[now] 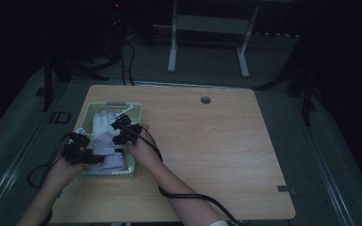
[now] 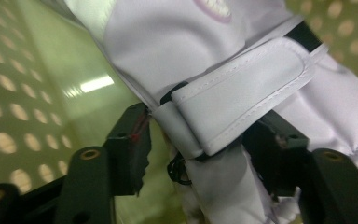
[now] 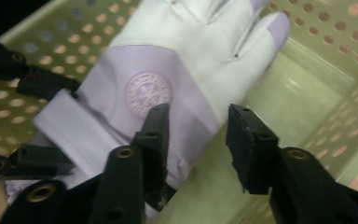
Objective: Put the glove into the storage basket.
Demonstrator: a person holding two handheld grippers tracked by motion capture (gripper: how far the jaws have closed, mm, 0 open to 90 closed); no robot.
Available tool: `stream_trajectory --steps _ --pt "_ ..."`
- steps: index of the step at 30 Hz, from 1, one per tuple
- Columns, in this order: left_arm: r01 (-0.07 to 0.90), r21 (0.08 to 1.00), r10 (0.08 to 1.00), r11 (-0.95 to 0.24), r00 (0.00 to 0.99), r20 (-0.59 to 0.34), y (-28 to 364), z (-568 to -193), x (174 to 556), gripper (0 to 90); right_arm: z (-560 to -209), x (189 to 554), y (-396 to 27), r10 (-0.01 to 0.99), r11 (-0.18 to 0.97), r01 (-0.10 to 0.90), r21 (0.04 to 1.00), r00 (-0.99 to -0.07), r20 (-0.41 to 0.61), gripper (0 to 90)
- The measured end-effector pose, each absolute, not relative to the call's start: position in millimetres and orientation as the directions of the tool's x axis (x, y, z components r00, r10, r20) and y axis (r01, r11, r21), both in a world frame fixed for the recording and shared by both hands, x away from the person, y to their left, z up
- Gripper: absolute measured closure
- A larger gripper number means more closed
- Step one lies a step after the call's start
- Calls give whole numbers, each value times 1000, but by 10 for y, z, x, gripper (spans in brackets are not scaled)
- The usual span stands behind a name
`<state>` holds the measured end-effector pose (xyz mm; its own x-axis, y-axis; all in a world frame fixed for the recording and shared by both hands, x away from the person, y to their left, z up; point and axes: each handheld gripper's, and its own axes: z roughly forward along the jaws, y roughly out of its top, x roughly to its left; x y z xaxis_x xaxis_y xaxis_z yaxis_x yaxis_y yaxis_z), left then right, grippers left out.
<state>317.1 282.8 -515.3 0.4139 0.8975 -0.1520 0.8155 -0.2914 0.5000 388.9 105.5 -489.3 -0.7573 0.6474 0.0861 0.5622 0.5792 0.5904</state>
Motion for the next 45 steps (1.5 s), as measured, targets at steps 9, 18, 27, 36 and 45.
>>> stream_trajectory --steps 9,18,27,36,45 --pt "733 659 904 -166 380 -194 2860 -5015 2961 132 -4799 3851 938 585 567 510 646 -802 120 321" --pt "687 715 896 -129 389 -212 2622 -4927 2800 100 -4718 3838 762 516 592 457 663 -848 124 156" --pt "625 767 865 -143 456 -210 2330 -4765 2715 100 -4595 3790 509 485 576 416 703 -867 116 143" --pt "596 779 814 -196 542 -209 1953 -4760 2683 100 -4511 3792 177 495 570 403 716 -864 92 143" --pt "540 820 750 -190 619 -234 1646 -4726 2649 100 -4516 3770 -175 505 554 391 735 -860 76 142"
